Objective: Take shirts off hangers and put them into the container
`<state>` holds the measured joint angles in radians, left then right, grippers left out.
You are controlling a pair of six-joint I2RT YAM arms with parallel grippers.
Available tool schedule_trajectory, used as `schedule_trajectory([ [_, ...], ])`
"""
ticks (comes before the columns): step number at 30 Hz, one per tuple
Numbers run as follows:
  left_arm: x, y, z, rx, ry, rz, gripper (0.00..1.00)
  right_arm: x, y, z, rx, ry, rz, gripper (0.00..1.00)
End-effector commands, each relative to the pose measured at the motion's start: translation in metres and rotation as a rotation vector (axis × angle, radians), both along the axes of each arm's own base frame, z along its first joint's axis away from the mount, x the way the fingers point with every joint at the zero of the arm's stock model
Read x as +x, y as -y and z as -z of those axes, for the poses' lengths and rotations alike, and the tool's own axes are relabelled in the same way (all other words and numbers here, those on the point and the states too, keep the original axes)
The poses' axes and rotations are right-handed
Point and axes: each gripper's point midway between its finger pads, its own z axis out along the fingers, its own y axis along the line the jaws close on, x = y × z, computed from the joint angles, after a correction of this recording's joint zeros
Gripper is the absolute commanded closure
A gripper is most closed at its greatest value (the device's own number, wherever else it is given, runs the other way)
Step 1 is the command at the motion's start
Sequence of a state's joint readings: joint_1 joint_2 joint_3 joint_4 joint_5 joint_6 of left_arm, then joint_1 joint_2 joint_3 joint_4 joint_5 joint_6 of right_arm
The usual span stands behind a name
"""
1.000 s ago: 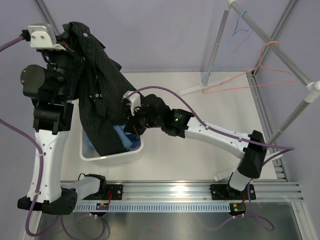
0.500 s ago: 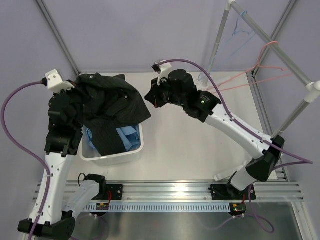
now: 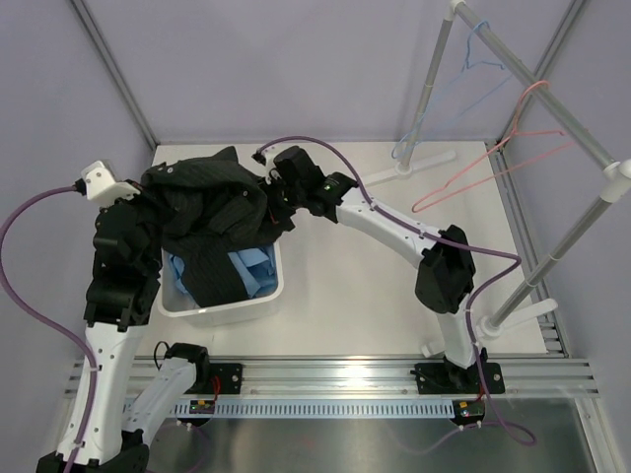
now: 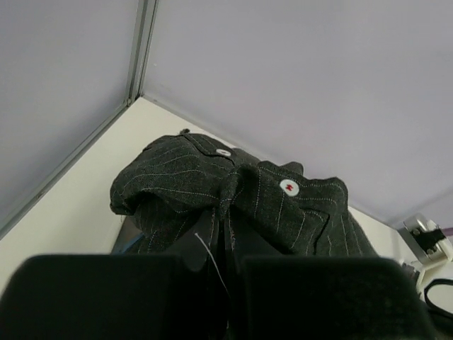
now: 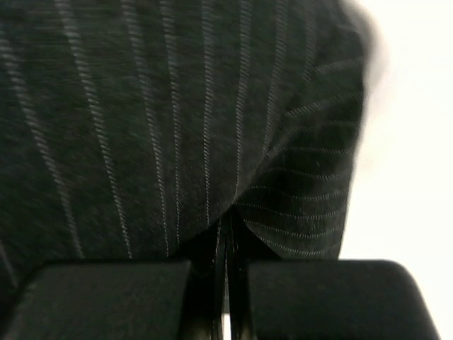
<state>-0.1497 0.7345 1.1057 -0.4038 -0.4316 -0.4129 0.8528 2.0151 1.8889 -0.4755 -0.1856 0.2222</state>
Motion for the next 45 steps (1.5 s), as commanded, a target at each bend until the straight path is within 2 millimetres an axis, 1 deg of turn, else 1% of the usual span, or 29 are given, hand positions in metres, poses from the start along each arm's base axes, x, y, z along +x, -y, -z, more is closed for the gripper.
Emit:
schedule_trajectory([
  [1, 0.003, 0.002, 0.009, -0.03, -0.01, 0.004, 1.0, -0.025, -0.039, -0.052, 0.118, 0.04, -0.166, 1.0],
  [2, 0.004, 0.004, 0.013, -0.038, -0.015, 0.015, 1.0, -0.041, -0.051, -0.037, 0.114, -0.024, -0.227, 1.0],
  [4, 0.005, 0.012, 0.017, -0.051, -0.023, 0.053, 1.0, -0.051, -0.065, -0.039, 0.145, -0.046, -0.269, 1.0],
  [5, 0.005, 0.015, 0.018, -0.062, -0.024, 0.07, 1.0, -0.061, -0.074, -0.029, 0.139, -0.064, -0.296, 1.0],
  [11, 0.01, 0.036, 0.045, -0.102, -0.085, 0.17, 1.0, -0.082, -0.098, 0.012, 0.135, -0.17, -0.32, 1.0],
  [12, 0.013, 0.04, 0.056, -0.112, -0.109, 0.19, 1.0, -0.086, -0.097, 0.029, 0.114, -0.196, -0.315, 1.0],
  [14, 0.018, 0.058, 0.073, -0.153, -0.159, 0.27, 1.0, -0.085, -0.097, 0.04, 0.109, -0.199, -0.293, 1.0],
  [15, 0.019, 0.067, 0.087, -0.177, -0.197, 0.311, 1.0, -0.087, -0.091, 0.059, 0.078, -0.222, -0.277, 1.0],
  [18, 0.025, 0.083, 0.114, -0.24, -0.265, 0.371, 1.0, -0.077, -0.084, 0.07, 0.063, -0.194, -0.196, 1.0],
  [19, 0.024, 0.091, 0.126, -0.264, -0.298, 0.401, 1.0, -0.074, -0.076, 0.083, 0.03, -0.19, -0.158, 1.0],
  [21, 0.025, 0.096, 0.14, -0.294, -0.336, 0.419, 1.0, -0.073, -0.068, 0.079, 0.029, -0.163, -0.138, 1.0],
  [22, 0.025, 0.099, 0.148, -0.315, -0.358, 0.423, 1.0, -0.073, -0.061, 0.086, 0.014, -0.15, -0.114, 1.0],
  [23, 0.024, 0.1, 0.156, -0.325, -0.379, 0.421, 1.0, -0.073, -0.057, 0.068, 0.036, -0.12, -0.113, 1.0],
  [25, 0.022, 0.104, 0.164, -0.356, -0.396, 0.429, 1.0, -0.073, -0.046, 0.06, 0.018, -0.092, -0.096, 1.0],
  [26, 0.02, 0.105, 0.174, -0.371, -0.416, 0.429, 1.0, -0.074, -0.042, 0.04, 0.03, -0.053, -0.099, 1.0],
  [28, 0.018, 0.106, 0.184, -0.396, -0.445, 0.422, 1.0, -0.074, -0.034, 0.018, 0.027, -0.008, -0.091, 1.0],
  [29, 0.017, 0.108, 0.189, -0.401, -0.455, 0.426, 1.0, -0.077, -0.029, -0.007, 0.056, 0.03, -0.097, 1.0],
  [32, 0.012, 0.109, 0.208, -0.42, -0.521, 0.419, 1.0, -0.084, -0.02, -0.053, 0.112, 0.077, -0.111, 0.99],
  [33, 0.011, 0.109, 0.211, -0.419, -0.538, 0.417, 1.0, -0.088, -0.018, -0.065, 0.124, 0.087, -0.117, 0.91],
  [34, 0.006, 0.107, 0.219, -0.413, -0.576, 0.405, 1.0, -0.092, -0.012, -0.091, 0.156, 0.111, -0.119, 0.84],
  [35, 0.005, 0.105, 0.226, -0.408, -0.607, 0.389, 1.0, -0.096, -0.009, -0.105, 0.168, 0.127, -0.122, 0.78],
  [36, 0.004, 0.097, 0.23, -0.388, -0.628, 0.345, 1.0, -0.095, -0.002, -0.123, 0.177, 0.155, -0.096, 0.65],
  [37, -0.004, 0.092, 0.24, -0.382, -0.678, 0.313, 1.0, -0.098, 0.007, -0.148, 0.201, 0.194, -0.089, 0.58],
  [38, -0.007, 0.088, 0.246, -0.374, -0.707, 0.288, 1.0, -0.1, 0.012, -0.162, 0.209, 0.214, -0.085, 0.54],
  [40, -0.016, 0.077, 0.26, -0.342, -0.778, 0.226, 1.0, -0.104, 0.032, -0.209, 0.249, 0.29, -0.06, 0.49],
  [41, -0.018, 0.073, 0.264, -0.325, -0.802, 0.208, 1.0, -0.105, 0.039, -0.224, 0.262, 0.316, -0.051, 0.48],
  [42, -0.021, 0.067, 0.278, -0.292, -0.862, 0.177, 1.0, -0.108, 0.047, -0.247, 0.298, 0.351, -0.044, 0.47],
  [44, -0.03, 0.062, 0.292, -0.249, -0.962, 0.155, 1.0, -0.113, 0.067, -0.274, 0.324, 0.404, -0.021, 0.45],
  [45, -0.034, 0.059, 0.307, -0.224, -1.033, 0.136, 1.0, -0.117, 0.074, -0.285, 0.342, 0.419, -0.019, 0.45],
])
